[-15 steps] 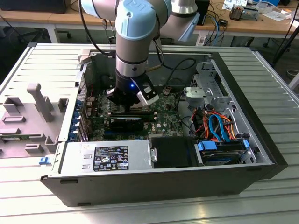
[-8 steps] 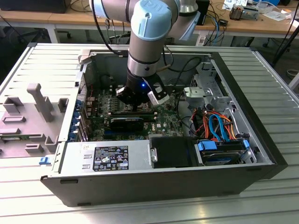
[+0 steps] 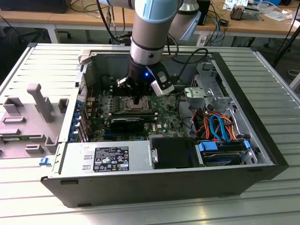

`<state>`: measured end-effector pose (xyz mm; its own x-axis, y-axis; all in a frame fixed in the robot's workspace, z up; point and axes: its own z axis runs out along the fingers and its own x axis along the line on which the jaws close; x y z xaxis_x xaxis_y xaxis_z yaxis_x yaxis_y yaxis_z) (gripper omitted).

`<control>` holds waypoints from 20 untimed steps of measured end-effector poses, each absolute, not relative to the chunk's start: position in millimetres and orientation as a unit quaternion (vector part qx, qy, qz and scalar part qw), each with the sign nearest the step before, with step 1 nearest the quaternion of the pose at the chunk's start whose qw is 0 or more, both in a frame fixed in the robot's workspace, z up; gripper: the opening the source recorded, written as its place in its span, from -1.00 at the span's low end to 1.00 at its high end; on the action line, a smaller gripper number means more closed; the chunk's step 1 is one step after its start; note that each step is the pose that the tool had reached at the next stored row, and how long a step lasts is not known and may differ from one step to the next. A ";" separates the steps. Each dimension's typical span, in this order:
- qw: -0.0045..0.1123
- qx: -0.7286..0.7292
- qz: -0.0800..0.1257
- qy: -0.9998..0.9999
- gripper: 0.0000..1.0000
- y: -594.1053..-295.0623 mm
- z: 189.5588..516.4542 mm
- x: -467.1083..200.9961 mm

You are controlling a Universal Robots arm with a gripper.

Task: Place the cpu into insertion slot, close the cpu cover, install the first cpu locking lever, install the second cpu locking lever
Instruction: 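Install the second cpu locking lever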

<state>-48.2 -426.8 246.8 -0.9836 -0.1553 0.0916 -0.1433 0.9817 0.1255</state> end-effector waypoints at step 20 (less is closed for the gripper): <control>0.056 0.057 -0.003 -0.997 -0.79 -406.9 264.2 -42.1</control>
<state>-42.1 -406.9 264.2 -0.9871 -0.1149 0.1118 -0.1143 0.9934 0.0118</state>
